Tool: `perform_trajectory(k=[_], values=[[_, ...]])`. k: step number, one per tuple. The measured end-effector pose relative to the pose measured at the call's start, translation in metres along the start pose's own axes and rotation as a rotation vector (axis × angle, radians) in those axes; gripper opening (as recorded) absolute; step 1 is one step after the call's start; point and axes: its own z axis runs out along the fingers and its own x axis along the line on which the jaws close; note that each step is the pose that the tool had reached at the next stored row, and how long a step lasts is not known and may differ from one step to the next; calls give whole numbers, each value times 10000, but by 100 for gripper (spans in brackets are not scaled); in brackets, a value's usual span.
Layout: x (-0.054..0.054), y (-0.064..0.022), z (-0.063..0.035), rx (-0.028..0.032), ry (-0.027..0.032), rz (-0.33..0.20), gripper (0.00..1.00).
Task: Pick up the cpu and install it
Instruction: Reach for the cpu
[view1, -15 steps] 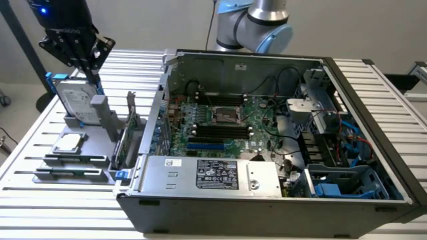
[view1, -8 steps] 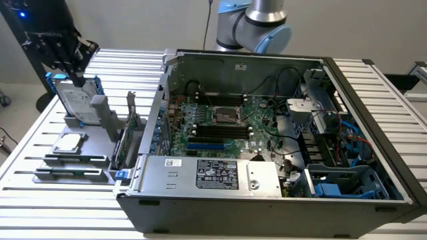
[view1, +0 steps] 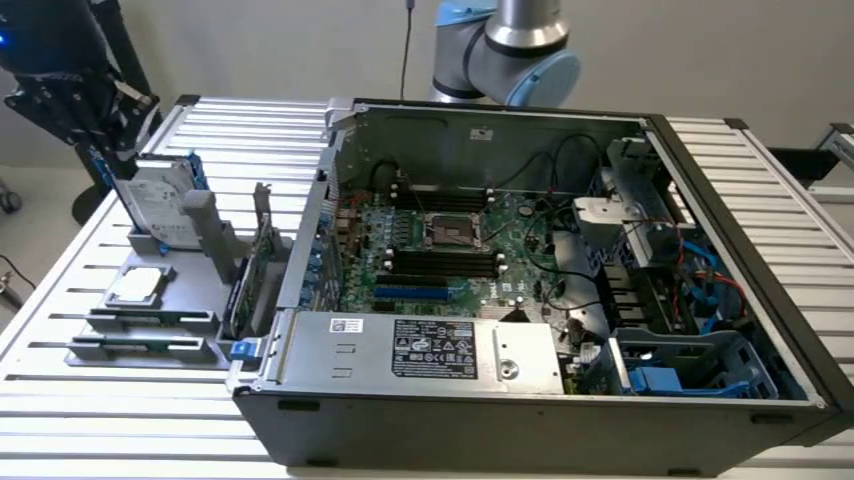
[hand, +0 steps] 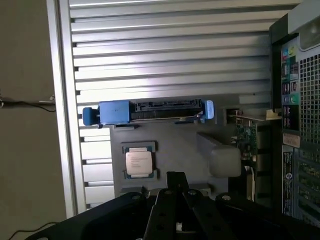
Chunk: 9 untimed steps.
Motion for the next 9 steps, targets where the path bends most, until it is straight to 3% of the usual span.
perform_trajectory(k=[5,9], values=[[210,-16,39,12,39,0,11],[211,-16,39,15,40,-1,11]])
